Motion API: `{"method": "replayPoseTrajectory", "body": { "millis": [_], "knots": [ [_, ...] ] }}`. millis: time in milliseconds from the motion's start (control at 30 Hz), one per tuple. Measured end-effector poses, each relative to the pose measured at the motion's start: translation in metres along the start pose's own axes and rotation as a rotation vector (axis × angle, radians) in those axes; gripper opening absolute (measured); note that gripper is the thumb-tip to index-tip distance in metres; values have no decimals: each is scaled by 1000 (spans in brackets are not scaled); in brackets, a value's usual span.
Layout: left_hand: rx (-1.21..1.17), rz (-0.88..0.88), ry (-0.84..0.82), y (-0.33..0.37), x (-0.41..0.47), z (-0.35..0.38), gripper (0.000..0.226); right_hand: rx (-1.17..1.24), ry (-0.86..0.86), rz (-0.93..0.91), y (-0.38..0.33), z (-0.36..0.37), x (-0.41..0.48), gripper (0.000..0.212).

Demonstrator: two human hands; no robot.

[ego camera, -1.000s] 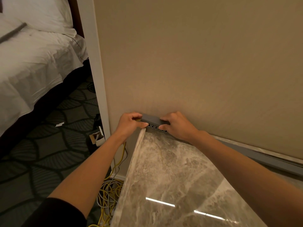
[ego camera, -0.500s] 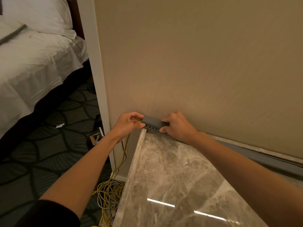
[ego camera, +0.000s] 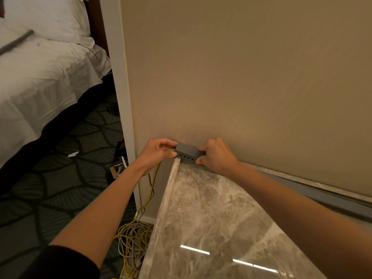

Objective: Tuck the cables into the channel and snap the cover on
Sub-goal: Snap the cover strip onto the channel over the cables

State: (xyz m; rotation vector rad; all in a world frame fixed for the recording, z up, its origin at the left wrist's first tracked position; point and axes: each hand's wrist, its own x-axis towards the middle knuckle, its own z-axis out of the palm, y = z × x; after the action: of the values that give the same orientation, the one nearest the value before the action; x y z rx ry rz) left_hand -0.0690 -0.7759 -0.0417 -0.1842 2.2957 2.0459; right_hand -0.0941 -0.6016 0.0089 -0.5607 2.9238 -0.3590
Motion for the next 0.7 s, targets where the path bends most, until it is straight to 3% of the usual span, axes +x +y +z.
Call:
{"method": "replayPoseTrajectory", "body": {
  "millis": [233,533,667,700],
  "knots": [
    [35,11,-89,5,-5,-3,18,-27,9,26,-3,-2,-2,27],
    [60,50,19,2,-5,6,22,-130,81,-14,-5,1,-7,23],
    [42,10,0,6,-4,6,8,-124,44,-4,-6,-2,-4,27],
    [59,-7,24,8,-2,8,15,-123,32,-8,-5,-3,-2,25]
  ]
}}
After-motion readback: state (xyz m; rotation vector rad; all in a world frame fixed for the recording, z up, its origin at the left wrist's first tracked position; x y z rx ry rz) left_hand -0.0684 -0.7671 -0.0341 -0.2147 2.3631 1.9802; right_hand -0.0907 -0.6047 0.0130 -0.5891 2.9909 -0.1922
